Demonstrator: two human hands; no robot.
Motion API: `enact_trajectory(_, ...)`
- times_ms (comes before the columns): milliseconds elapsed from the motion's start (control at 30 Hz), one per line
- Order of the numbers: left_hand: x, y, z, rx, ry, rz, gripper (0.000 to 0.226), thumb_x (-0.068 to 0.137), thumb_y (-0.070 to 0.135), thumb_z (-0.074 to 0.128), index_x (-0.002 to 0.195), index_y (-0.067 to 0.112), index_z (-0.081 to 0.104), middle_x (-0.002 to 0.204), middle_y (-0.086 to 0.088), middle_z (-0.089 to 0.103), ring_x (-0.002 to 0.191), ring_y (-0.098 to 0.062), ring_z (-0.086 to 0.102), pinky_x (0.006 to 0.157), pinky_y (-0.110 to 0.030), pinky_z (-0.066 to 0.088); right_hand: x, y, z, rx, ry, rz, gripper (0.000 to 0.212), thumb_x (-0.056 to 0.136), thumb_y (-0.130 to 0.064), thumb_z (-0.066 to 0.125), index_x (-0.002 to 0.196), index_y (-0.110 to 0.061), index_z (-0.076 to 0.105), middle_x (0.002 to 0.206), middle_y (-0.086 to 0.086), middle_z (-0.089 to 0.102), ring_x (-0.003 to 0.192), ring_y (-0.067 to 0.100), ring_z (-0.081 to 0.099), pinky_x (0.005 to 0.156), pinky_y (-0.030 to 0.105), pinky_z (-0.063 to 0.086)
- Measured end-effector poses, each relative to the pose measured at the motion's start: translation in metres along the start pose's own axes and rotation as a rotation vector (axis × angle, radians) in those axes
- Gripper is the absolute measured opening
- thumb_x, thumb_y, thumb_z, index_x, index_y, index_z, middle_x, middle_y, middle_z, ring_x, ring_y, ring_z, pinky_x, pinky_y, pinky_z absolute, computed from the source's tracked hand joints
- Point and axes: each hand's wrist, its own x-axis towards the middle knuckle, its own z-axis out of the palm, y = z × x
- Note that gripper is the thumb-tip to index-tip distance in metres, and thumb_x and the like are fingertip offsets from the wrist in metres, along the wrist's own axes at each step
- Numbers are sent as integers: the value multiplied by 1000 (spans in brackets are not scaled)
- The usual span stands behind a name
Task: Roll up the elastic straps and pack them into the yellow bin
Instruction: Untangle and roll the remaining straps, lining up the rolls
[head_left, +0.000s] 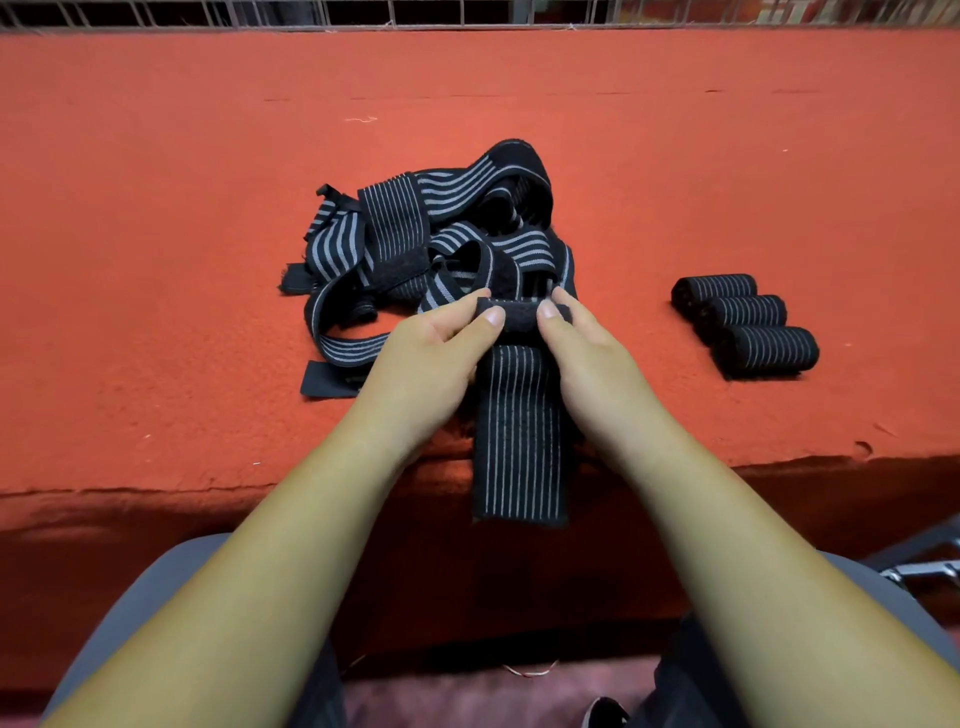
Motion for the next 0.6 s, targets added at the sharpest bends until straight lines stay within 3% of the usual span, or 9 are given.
enact_trajectory(67, 1, 0, -1, 6, -18, 15, 45, 96, 56, 71, 138, 39, 72, 142, -31, 64, 132, -44, 63, 116, -76, 39, -1, 0, -3, -14, -19, -2, 67, 107, -65, 46, 166, -35, 41, 165, -15, 50, 150, 4, 46, 131, 41, 31)
enact_trajectory(133, 0, 0, -2, -18, -9, 24, 40, 96, 48, 73, 135, 40, 73, 131, -19, 69, 118, -31, 60, 118, -76, 36, -2, 0, -5, -33, -2, -15, 61, 109, -65, 41, 162, -36, 48, 160, -16, 55, 148, 3, 48, 130, 41, 33)
enact_trajectory(200, -1, 0, -1, -19, 6, 46, 37, 97, 32, 75, 134, 35, 74, 119, -10, 69, 107, -25, 59, 112, -61, 49, -3, 0, -5, -49, 28, -25, 54, 111, -62, 38, 156, -36, 55, 153, -16, 61, 143, 4, 53, 128, 41, 36)
enact_trajectory(267, -4, 1, 1, 20, 14, 87, 38, 99, 10, 73, 132, 29, 76, 118, -1, 76, 105, -16, 67, 97, -34, 54, -4, -2, -5, -51, 37, -9, 47, 115, -55, 36, 151, -37, 59, 145, -16, 65, 137, 5, 58, 125, 40, 39)
enact_trajectory(367, -7, 2, 1, 86, 32, 140, 47, 94, -8, 71, 129, 23, 76, 122, 0, 80, 114, -15, 74, 101, -34, 57, -4, -2, -5, -52, 32, 10, 43, 114, -58, 36, 140, -39, 64, 130, -15, 72, 125, 8, 65, 119, 44, 45)
enact_trajectory(467, -5, 2, 3, 55, 39, 103, 53, 91, -3, 74, 138, 18, 68, 129, -4, 78, 123, -21, 73, 110, -41, 55, -3, -2, -3, -23, 73, -4, 35, 115, -51, 40, 129, -35, 69, 120, -10, 76, 116, 12, 70, 112, 46, 51)
enact_trajectory(600, -4, 4, 10, -56, 60, -2, 41, 94, 36, 76, 129, 16, 72, 121, -8, 80, 117, -27, 76, 109, -61, 56, -3, -1, -1, 72, 91, -53, 24, 114, -37, 47, 120, -37, 70, 116, -7, 76, 108, 14, 71, 97, 40, 55)
